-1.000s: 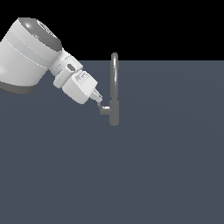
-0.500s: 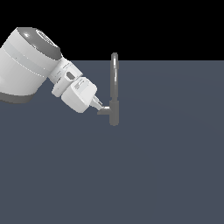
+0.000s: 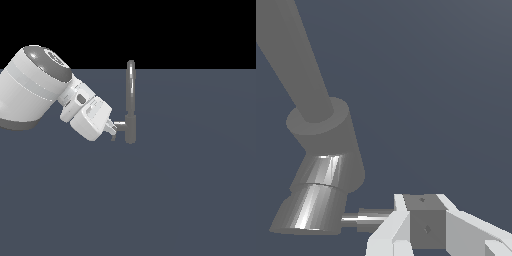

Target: Turn on the faucet by rotating a designated handle.

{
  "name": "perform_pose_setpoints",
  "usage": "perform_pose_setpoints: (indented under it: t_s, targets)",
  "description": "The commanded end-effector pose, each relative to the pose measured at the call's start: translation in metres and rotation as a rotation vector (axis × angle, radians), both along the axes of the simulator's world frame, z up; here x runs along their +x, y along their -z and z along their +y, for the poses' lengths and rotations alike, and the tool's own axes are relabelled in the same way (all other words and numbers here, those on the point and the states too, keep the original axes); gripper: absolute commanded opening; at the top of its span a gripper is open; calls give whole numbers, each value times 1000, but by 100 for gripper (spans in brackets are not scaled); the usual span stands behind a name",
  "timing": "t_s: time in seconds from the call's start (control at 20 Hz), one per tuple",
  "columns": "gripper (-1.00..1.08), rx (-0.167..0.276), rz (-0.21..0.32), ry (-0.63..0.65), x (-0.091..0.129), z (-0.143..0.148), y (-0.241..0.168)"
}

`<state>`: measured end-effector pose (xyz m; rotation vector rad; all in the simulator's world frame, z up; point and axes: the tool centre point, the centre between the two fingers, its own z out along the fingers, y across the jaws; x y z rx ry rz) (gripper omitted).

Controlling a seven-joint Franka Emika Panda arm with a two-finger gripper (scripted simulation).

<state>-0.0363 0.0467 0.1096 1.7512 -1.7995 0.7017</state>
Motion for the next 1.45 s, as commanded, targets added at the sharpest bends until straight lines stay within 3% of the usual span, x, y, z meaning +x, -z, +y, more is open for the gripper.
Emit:
perform_pose_setpoints:
  t_s: [0.0, 0.4, 0.45, 1.4]
  targets:
    - [-100, -5, 13, 0, -2, 0, 17]
    - [-100, -24, 23, -6, 4, -1, 55]
    - [-100, 18, -10, 17, 7, -1, 28]
    - [-100, -25, 23, -6, 46, -2, 85]
